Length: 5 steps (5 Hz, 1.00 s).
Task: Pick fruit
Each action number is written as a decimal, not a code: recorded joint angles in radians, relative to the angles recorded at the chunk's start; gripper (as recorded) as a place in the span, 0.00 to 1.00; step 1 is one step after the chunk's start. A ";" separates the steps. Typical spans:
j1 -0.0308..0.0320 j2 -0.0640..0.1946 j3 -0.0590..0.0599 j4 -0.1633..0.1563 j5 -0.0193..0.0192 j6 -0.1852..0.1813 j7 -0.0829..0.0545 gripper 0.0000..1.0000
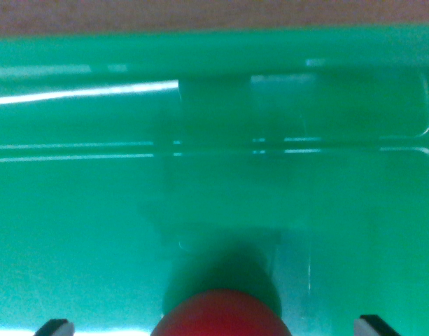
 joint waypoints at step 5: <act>-0.0045 0.040 -0.004 -0.084 0.0038 -0.093 -0.014 0.00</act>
